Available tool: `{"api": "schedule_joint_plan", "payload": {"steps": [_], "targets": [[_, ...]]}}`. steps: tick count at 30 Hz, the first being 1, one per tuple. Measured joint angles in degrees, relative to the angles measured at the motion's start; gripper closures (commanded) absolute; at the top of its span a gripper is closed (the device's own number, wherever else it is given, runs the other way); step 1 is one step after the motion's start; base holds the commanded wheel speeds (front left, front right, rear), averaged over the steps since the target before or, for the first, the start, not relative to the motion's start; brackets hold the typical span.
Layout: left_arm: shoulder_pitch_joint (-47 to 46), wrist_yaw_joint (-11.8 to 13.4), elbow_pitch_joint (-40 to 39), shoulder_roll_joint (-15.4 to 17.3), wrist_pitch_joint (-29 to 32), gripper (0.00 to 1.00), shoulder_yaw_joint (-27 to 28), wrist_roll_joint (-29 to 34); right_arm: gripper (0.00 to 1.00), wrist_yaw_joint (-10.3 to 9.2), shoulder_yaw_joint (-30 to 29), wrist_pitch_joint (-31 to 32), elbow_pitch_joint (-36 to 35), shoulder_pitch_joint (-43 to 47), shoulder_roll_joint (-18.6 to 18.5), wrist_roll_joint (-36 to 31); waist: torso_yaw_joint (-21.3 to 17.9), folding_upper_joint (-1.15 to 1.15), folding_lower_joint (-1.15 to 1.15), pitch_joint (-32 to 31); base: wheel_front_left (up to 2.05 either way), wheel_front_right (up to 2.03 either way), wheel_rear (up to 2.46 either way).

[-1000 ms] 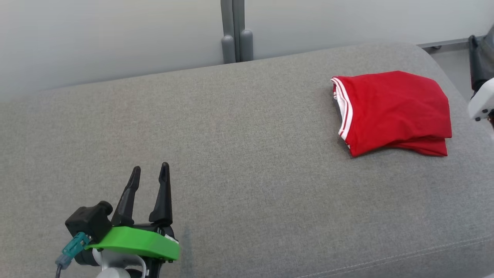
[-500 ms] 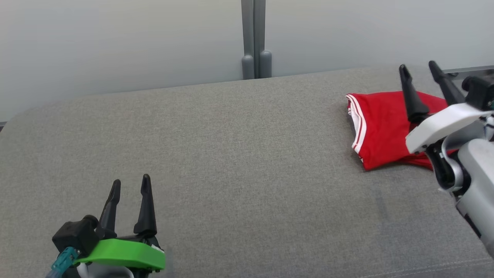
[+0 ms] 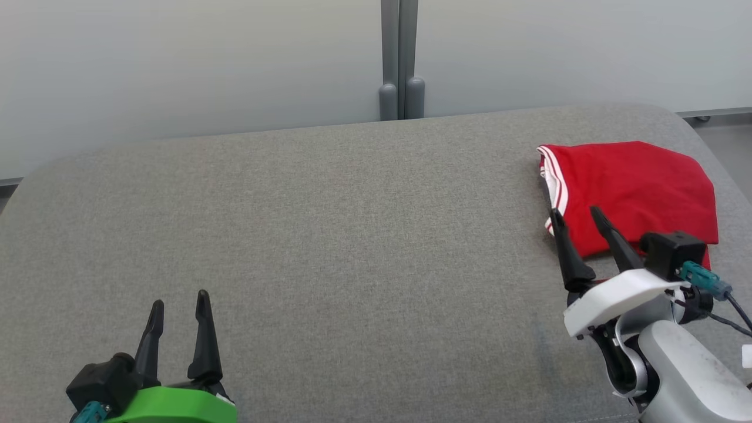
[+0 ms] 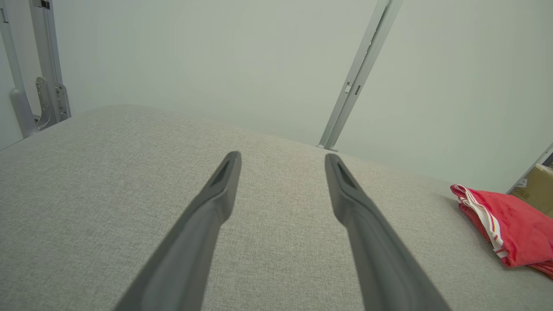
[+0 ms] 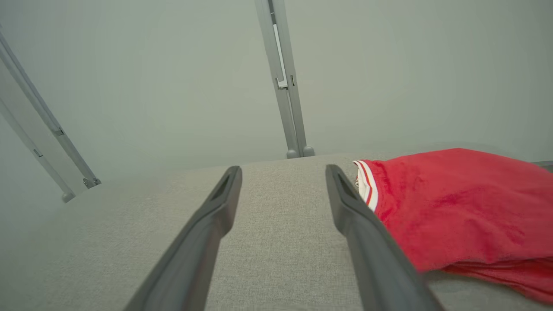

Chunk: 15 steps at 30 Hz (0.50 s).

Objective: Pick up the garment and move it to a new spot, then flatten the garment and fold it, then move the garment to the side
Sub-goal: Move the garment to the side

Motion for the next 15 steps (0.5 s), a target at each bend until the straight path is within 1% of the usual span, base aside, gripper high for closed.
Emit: {"api": "schedule_joint_plan", "payload": {"steps": [4,10,15], "targets": [[0.30,0.00,0.02,-0.07,-0.47,0.00,0.22,0.82,0.00,-0.01,-2.61,0.00,-0.36,2.70,1.79,-3.00,-0.23,0.00,0.00,0.04,0.00,0.00,0.00],[1.44,0.00,0.35,-0.24,-0.48,0.00,0.33,0.96,0.00,-0.01,-3.38,0.00,-2.27,6.59,5.23,-6.90,-0.59,0.00,0.00,0.09,0.00,0.00,0.00],[1.57,0.00,0.78,-0.38,-0.52,0.00,0.24,1.44,0.00,-0.01,-3.79,0.00,-3.12,8.12,7.08,-8.78,-0.60,0.00,0.00,0.10,0.00,0.00,0.00]]}}
